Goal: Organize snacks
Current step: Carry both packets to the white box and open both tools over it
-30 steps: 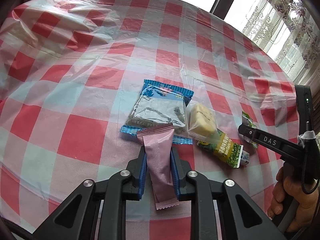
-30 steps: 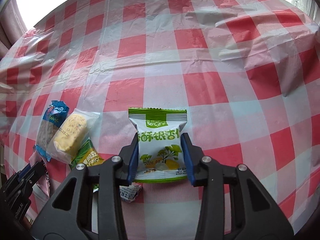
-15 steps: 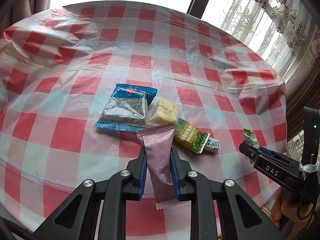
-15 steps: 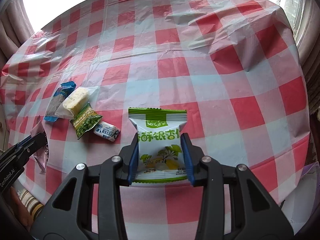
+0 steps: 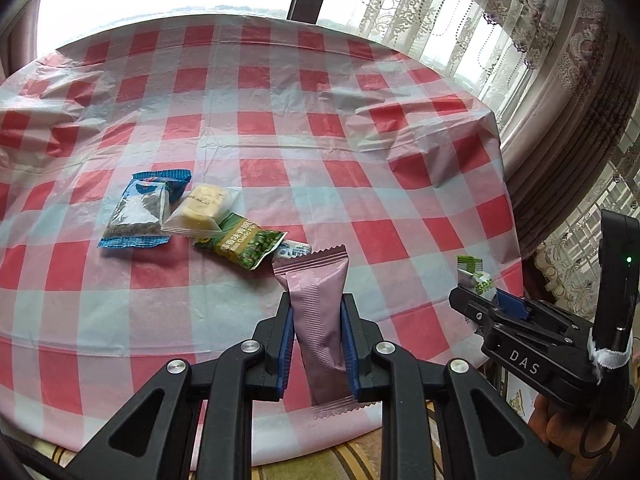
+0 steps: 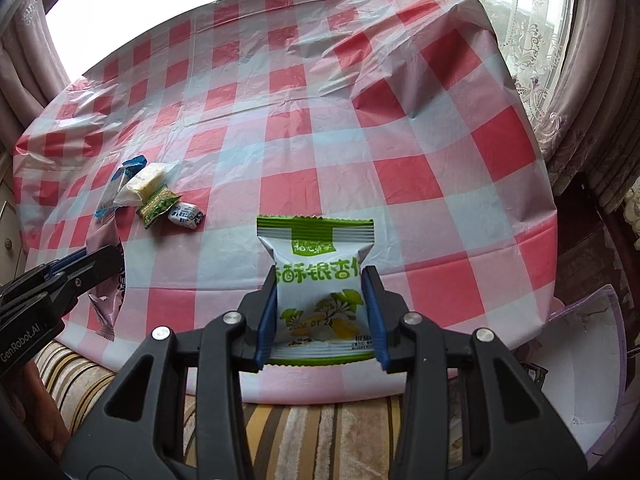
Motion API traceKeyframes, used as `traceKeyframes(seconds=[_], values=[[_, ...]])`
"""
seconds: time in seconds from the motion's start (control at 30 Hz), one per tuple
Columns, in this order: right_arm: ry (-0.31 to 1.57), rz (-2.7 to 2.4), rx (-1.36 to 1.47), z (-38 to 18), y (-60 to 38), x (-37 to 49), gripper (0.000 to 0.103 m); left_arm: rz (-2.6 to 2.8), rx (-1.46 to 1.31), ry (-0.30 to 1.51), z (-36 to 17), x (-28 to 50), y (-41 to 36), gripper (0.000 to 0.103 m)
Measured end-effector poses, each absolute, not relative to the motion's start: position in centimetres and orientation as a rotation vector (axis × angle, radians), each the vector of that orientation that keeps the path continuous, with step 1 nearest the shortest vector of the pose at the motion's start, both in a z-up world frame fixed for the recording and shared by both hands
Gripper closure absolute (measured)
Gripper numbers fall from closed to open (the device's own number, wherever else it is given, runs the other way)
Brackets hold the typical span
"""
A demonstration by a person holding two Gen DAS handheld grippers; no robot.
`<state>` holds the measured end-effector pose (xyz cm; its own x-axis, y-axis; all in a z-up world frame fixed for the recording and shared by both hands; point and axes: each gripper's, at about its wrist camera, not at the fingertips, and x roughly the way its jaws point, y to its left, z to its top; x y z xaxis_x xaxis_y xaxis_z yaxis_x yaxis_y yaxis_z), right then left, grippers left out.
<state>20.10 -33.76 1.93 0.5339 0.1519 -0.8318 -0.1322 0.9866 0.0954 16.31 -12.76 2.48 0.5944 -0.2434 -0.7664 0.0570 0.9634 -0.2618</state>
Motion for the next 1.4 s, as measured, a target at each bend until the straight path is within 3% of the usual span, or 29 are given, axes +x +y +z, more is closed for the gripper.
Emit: traceKeyframes(seconds=[1.23,1.4], values=[[1.009,-0.199,0.168,1.0,-55.0,12.2,0.06,-0.682,-0.072,1.098,2.2,12.9,-32.8,0.08],[1.013,-0.226,0.196,1.0,-56.4,12.0,0.055,-0.816,-0.073,1.159,1.7,11.8,-35.2,0.077]])
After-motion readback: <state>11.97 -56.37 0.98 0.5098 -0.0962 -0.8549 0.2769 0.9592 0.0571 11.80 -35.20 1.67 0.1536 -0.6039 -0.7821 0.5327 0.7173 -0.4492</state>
